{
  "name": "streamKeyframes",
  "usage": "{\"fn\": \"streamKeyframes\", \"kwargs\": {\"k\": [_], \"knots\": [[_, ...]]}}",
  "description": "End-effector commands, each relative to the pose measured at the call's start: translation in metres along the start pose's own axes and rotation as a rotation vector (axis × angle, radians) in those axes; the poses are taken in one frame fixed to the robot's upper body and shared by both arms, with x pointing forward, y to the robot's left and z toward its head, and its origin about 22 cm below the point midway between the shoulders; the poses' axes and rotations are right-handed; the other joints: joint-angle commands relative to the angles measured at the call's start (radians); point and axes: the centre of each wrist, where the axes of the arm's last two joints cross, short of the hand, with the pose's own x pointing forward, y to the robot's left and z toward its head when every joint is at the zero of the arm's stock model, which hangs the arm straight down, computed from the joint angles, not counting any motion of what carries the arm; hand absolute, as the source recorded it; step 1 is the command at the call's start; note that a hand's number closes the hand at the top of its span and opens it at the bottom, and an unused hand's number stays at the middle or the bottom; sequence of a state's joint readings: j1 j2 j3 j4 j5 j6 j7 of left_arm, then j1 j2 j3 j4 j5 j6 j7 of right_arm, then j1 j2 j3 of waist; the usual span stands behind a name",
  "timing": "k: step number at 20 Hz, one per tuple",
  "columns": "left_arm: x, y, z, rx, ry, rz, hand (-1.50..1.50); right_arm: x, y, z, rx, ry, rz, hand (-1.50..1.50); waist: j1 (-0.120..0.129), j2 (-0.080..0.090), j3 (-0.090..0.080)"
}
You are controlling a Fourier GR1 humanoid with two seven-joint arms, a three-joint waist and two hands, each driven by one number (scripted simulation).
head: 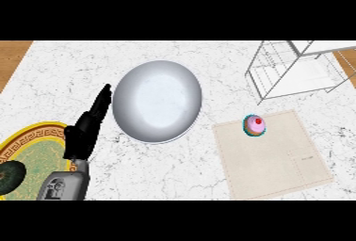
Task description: Pick the tomato from the placemat and place it in the tiered shelf
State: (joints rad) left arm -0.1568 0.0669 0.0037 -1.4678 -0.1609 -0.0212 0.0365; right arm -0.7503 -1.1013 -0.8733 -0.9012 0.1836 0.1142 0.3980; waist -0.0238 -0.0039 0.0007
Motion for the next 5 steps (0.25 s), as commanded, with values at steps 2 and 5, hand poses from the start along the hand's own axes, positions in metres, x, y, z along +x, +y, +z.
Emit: {"fn": "streamKeyframes", "kwargs": {"k": [2,5], "knots": [[-0.004,0.008,0.009,0.001,-0.011,-0.012,0.00,-0.032,-0.073,0.002,0.051,-0.005,0.051,-1.50,-0.002,-0.001,0.001],[0.004,0.009,-0.001,0.000,0.002,0.000,0.00,-0.055,-0.095,0.003,0.075,0.008,0.031,-1.50,0.006,0.002,0.001]]}}
